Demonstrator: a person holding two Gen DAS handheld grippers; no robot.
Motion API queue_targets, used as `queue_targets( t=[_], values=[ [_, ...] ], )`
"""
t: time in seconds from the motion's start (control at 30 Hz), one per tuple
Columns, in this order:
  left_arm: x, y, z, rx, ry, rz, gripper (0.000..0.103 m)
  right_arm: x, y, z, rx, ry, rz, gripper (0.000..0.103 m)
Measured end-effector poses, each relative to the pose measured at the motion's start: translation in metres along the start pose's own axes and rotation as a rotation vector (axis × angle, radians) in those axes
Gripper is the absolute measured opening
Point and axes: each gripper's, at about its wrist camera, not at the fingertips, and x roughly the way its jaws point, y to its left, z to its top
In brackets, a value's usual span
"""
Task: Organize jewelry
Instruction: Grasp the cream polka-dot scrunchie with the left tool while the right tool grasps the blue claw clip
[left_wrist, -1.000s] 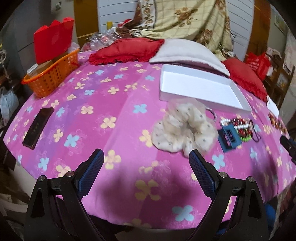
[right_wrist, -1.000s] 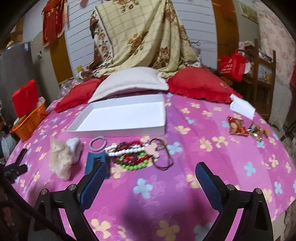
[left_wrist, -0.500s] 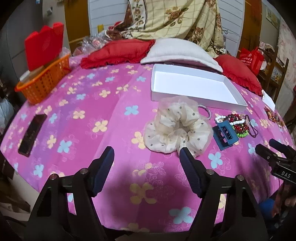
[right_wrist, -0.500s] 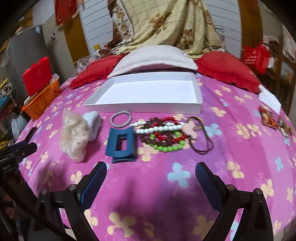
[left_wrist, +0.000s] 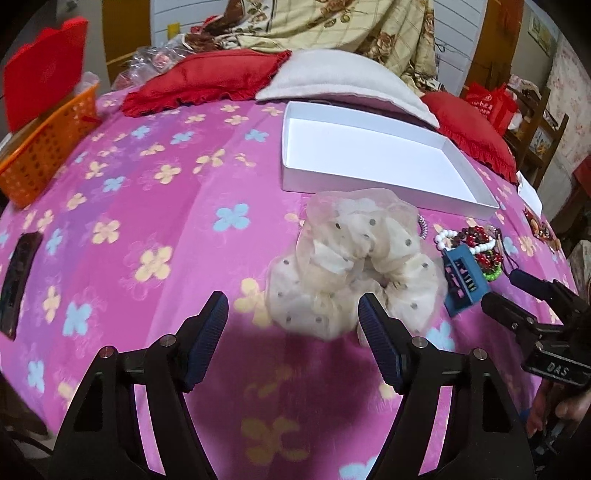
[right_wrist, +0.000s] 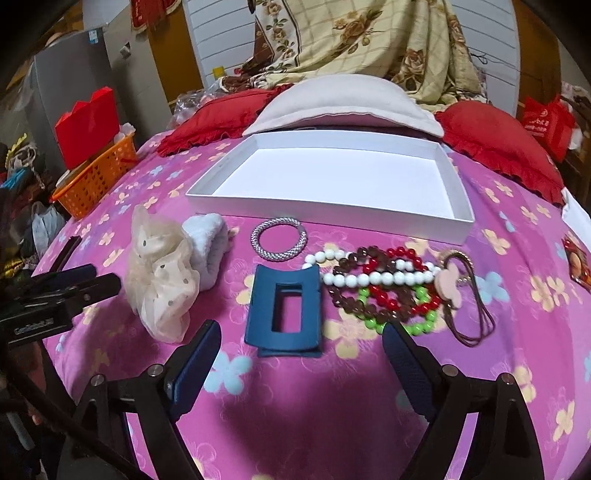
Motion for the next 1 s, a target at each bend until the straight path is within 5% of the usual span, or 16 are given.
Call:
queue_targets(
  t=[0.4,0.47,0.5,0.53,0.6,1.0],
  values=[
    [0.051,-0.005,0.019,0.01,0.08,-0.105,0.073,0.027,0.007,0.007,-0.018,0.043,-0.016,0.076],
    [0.055,-0.005,0.019,0.002,0.092,-0.124,0.072,0.03,0.007,0.008,-0.018,0.05,-0.019,0.062],
    [0.055,-0.004,0.018,-0.003,0.092,-0.141,0.057,0.032,0.006,0.008,-0.015,0.059,-0.016,0.057],
    [0.055,-0.004,0.018,-0.011,0.097,-0.16,0.03,0.034,0.007,0.008,-0.011,0.064,-0.007,0.05],
    [0.055,-0.003,0.017,-0.021,0.116,-0.169,0.014,0.034,0.007,0.007,0.002,0.064,0.0,0.047],
    [-0.02,-0.007,0.016,-0.05,-0.015,-0.208,0.008,-0.006,0.005,-0.001,0.045,0.006,0.087,0.047]
  ],
)
